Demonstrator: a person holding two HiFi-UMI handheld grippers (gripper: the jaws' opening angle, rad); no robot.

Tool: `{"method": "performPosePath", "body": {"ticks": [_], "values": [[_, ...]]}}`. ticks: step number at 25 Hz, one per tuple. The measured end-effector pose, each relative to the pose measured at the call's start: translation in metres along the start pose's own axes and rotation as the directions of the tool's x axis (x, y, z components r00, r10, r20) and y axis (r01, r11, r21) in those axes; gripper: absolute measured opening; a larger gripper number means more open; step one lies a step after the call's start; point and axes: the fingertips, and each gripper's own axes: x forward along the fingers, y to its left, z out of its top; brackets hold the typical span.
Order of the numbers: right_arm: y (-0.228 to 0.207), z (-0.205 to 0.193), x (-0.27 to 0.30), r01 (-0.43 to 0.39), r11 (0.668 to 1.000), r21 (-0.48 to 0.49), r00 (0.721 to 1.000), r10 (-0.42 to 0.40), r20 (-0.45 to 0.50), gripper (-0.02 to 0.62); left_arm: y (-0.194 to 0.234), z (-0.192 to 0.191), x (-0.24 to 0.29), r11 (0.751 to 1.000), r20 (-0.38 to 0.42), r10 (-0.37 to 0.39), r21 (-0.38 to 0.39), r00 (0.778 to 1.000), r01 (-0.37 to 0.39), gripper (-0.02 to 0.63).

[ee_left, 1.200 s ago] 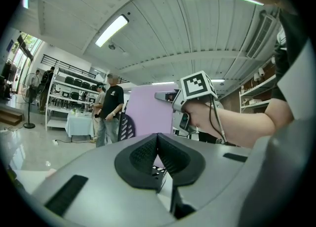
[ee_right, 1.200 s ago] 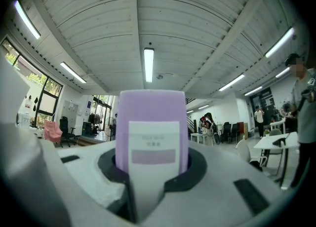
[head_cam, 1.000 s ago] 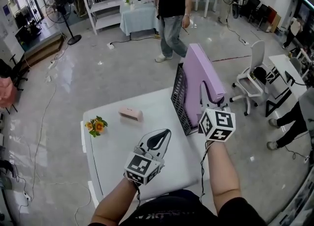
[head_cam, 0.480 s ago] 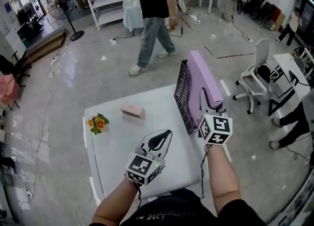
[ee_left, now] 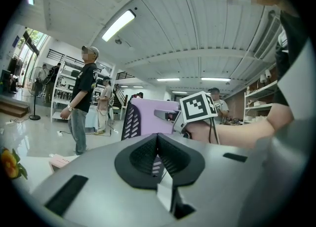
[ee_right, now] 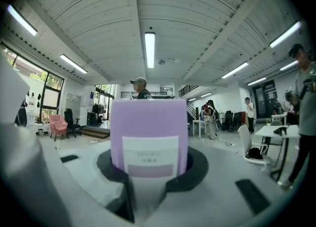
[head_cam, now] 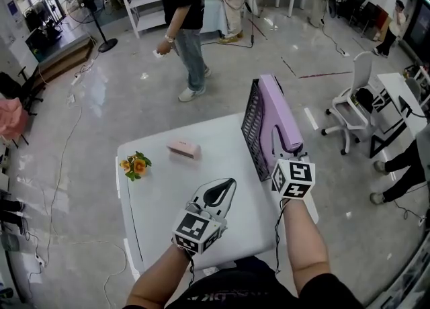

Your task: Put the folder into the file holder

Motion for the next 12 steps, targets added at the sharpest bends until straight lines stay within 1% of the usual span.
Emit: {"method": "performPosePath", "body": {"ticks": [4,9,12], "values": [[0.004,-0.013,0.000,-0.003,1.000,0.001,1.000,0.003,-0.021,0.153,0.002,-0.004,-0.006,1.000,-0.002,0.008,-0.009,1.000,-0.008,0.003],[0.003,-0.013,-0.002,-0.006,1.000,-0.012,1.000,0.005,-0.028,0.163,0.001,-0.002,-0.011,1.000,-0.001,0.017,-0.010,1.000,-0.017,0.003],[0.004,-0.016,-0.003,0.008,1.000,-0.025,0.999,-0.009,-0.040,0.169,0.003,-0.001,-0.017,1.000,0.004,0.020,-0.005,1.000,-0.020,0.003]]}}
